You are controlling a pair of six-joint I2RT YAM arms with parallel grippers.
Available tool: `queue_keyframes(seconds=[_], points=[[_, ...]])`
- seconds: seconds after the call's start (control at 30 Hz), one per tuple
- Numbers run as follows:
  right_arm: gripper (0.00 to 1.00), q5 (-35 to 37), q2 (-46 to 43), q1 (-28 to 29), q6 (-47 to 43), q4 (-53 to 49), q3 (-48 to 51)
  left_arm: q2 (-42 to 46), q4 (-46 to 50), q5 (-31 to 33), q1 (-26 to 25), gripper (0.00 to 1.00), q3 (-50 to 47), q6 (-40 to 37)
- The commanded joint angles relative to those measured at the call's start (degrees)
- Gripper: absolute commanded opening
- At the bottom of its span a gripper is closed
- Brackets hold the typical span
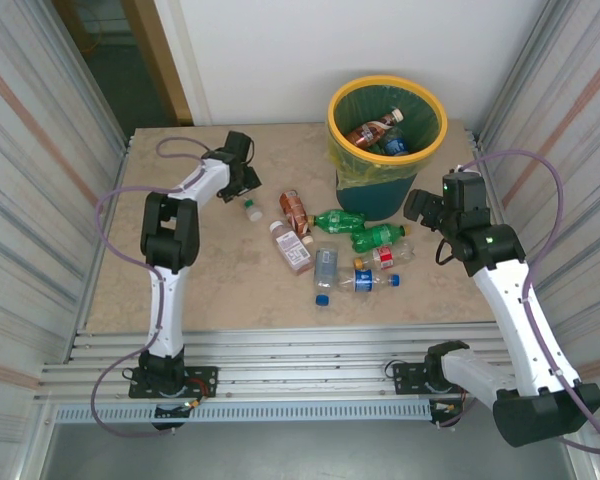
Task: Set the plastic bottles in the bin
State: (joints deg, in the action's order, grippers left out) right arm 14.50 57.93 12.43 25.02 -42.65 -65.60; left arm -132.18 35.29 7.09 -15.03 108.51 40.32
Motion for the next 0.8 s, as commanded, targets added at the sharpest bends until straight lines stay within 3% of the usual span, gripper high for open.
queue_keyframes(seconds=[0.0, 0.13, 0.43, 0.77], points=[[0.98, -1.0, 0.3, 0.6, 0.5, 1.0, 0.4, 1.1, 0.7, -0.5, 1.0, 0.69, -2.5, 1.1], [0.98, -1.3, 0.7, 0.9, 0.6, 1.3, 0.4, 1.0, 0.4, -1.1, 1.4, 0.70, -3.4, 1.3], [0.98, -2.6, 1.0, 2.2, 0.5, 1.4, 0.1, 3.2, -1.1, -2.6, 1.4, 0.51, -5.4, 1.7], [0.99, -14.1, 0.6, 5.7, 1.8, 6.3, 0.0, 18.5, -9.3, -7.2, 1.4, 0.48, -18.1, 1.0]])
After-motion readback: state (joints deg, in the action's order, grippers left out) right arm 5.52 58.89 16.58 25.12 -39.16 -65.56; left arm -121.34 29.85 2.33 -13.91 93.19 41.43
